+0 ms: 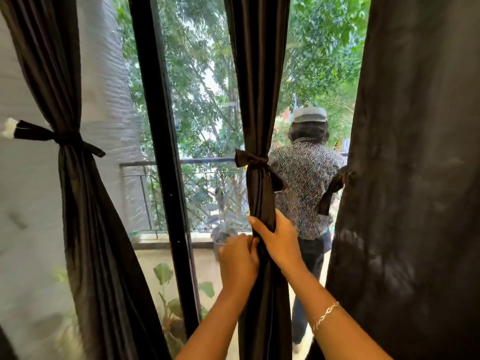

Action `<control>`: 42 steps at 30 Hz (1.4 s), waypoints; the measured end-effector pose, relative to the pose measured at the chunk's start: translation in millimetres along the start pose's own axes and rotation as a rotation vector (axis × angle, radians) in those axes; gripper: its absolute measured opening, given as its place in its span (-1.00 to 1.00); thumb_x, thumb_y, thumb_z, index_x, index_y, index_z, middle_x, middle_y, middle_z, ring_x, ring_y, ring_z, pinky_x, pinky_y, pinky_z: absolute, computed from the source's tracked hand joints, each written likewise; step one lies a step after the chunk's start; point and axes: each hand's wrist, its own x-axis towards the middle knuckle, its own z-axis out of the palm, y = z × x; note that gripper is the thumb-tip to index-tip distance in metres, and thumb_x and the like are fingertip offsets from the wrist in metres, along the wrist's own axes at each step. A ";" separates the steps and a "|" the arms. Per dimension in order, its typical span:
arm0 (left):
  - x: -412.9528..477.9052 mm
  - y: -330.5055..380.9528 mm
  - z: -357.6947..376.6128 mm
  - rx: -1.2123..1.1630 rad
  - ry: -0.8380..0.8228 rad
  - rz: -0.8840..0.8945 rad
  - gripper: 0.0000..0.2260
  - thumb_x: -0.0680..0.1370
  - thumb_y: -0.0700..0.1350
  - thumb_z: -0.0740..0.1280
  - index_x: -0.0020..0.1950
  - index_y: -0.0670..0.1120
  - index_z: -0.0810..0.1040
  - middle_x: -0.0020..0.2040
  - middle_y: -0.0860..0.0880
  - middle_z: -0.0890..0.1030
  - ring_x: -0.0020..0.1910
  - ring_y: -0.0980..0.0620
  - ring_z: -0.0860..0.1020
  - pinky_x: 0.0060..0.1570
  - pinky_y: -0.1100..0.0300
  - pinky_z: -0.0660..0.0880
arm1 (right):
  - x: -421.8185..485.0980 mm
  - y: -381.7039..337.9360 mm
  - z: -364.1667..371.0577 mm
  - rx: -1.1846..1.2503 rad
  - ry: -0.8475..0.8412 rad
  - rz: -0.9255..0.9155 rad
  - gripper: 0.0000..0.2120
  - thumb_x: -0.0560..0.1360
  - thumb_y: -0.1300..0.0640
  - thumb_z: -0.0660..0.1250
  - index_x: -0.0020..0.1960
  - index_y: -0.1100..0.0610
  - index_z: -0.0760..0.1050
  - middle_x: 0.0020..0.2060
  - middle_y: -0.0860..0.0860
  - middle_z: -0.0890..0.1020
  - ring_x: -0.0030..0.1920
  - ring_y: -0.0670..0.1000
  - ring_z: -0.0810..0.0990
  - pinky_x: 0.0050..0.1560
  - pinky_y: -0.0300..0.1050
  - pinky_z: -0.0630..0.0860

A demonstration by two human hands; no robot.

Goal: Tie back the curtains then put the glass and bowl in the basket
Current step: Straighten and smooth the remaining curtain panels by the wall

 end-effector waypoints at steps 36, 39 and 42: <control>258.2 193.6 -168.8 -0.657 0.147 0.413 -0.20 -0.01 0.55 0.26 0.09 0.14 0.42 -0.02 0.20 0.50 -0.01 0.36 0.47 -0.05 0.51 0.39 | 246.8 -321.3 -127.3 0.199 0.054 -0.508 0.02 0.09 -0.41 0.41 0.39 0.11 0.26 0.30 0.10 0.46 0.28 0.14 0.47 0.28 0.11 0.43; 263.6 201.5 -168.3 -0.503 0.107 0.446 -0.29 0.03 0.39 0.37 0.12 0.23 0.33 0.16 0.06 0.34 0.16 0.24 0.38 0.10 0.55 0.32 | 257.6 -345.9 -138.2 0.262 -0.052 -0.463 0.16 0.11 -0.29 0.52 0.49 0.10 0.01 0.41 0.10 0.32 0.35 0.15 0.38 0.33 0.14 0.38; 270.9 204.6 -151.5 -0.440 0.098 0.496 -0.05 0.18 0.23 0.48 0.44 0.03 0.12 0.32 0.06 0.34 0.29 0.12 0.39 0.25 0.24 0.38 | 259.3 -360.0 -131.6 0.066 -0.036 -0.530 0.07 0.32 -0.01 0.51 0.52 0.13 -0.18 0.40 0.17 0.33 0.32 0.20 0.41 0.29 0.05 0.40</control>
